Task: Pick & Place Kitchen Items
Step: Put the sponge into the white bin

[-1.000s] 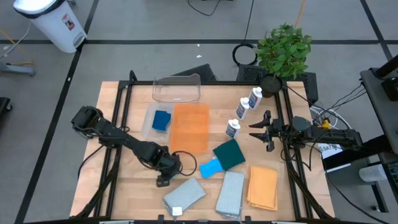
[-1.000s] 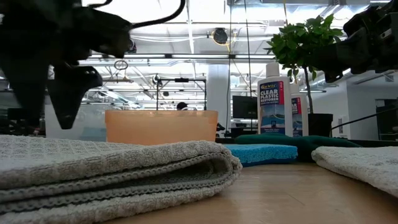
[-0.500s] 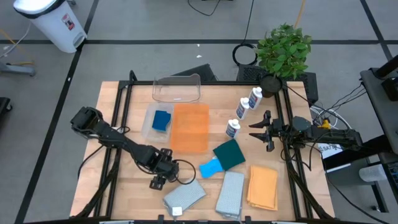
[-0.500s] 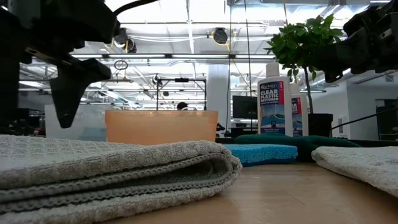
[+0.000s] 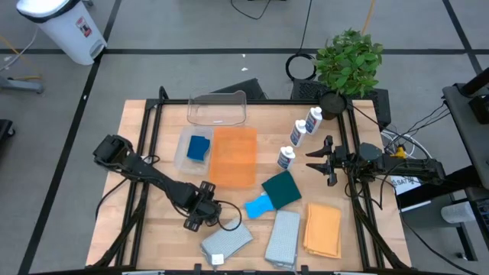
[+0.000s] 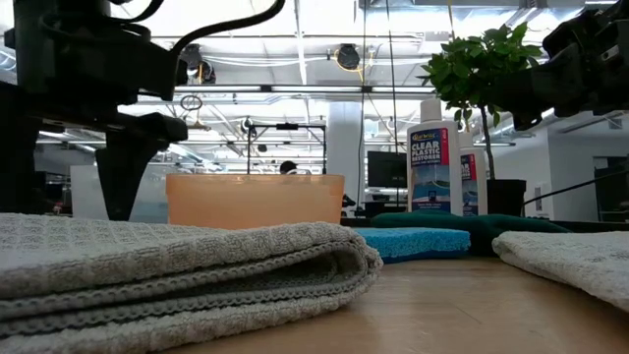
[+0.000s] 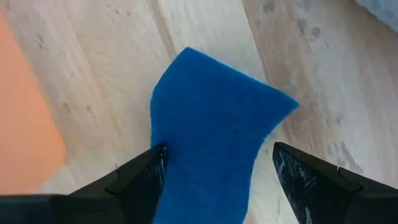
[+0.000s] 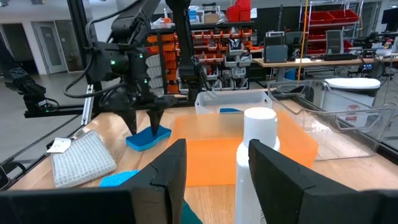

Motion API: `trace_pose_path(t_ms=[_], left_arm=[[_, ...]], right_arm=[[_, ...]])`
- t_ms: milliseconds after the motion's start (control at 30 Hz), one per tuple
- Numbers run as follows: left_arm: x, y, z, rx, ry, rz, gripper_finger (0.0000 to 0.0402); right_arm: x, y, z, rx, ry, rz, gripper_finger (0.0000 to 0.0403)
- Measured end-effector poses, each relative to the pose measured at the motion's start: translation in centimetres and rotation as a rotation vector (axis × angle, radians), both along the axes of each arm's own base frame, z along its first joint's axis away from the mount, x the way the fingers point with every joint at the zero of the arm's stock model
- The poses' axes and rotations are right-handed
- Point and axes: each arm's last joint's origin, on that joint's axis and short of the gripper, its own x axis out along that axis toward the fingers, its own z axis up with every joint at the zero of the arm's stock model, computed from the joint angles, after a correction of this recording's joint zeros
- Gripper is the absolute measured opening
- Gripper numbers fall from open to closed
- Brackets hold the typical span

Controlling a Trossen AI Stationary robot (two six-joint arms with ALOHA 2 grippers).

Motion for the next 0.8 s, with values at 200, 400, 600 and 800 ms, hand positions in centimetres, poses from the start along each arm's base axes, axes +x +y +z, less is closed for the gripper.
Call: trace_pose_path(t_ms=[200,400,600,800], left_arm=[[-0.02,0.09,-0.02,-0.008,0.008,0.062,0.0294],[0.24,0.03,0.02,-0.029,-0.017,0.153,0.0294],[0.31,0.16,0.01,0.034,-0.052,0.135,0.0294],[0.28,0.09,0.01,0.026,-0.052,0.168,0.0294]], right_arm=[[0.0,0.0,0.0,0.0,0.0,0.0,0.0146],[0.0,0.0,0.0,0.0,0.0,0.0,0.0146],[0.0,0.0,0.0,0.0,0.0,0.0,0.0146],[0.0,0.0,0.0,0.0,0.0,0.0,0.0146]])
